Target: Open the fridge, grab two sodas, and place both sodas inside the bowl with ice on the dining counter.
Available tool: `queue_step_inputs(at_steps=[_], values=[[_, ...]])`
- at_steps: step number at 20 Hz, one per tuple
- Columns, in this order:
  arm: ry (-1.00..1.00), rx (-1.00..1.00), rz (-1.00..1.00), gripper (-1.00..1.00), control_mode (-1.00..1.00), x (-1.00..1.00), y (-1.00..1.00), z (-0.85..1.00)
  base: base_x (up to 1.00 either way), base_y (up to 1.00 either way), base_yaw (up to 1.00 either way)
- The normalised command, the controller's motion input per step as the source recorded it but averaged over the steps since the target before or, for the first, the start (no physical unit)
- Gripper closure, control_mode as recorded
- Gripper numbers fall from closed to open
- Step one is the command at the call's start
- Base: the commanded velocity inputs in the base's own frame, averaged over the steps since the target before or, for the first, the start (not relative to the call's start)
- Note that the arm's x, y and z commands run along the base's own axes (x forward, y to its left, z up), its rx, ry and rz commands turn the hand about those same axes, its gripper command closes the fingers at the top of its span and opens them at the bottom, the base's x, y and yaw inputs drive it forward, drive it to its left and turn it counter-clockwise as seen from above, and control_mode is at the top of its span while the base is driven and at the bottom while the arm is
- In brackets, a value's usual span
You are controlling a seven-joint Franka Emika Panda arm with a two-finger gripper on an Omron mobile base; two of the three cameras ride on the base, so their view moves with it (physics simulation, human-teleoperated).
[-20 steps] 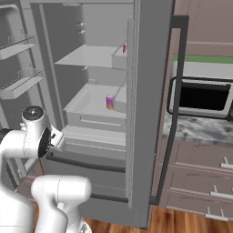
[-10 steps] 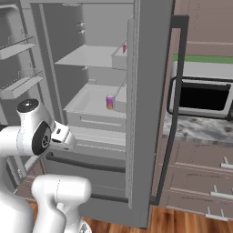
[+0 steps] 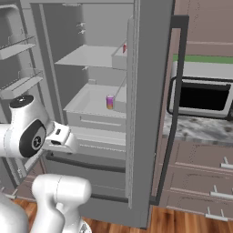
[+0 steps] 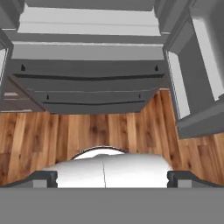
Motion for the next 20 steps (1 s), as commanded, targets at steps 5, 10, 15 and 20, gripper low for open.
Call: queue_step_inputs(at_steps=[5, 10, 15, 20], values=[[-0.04, 0.0, 0.04, -1.0, -1.0, -0.53, -0.19, -0.07, 0.0, 0.0, 0.0], [0.01, -0.01, 0.0, -1.0, -1.0, -0.13, -0.01, -0.15, 0.0, 0.0, 0.0], [0.0, 0.0, 0.0, -1.0, 1.0, 0.0, 0.01, -0.02, 0.13, 0.21, 0.0], [0.0, 0.0, 0.0, -1.0, 1.0, 0.0, 0.0, 0.0, 0.27, 0.36, -0.05]])
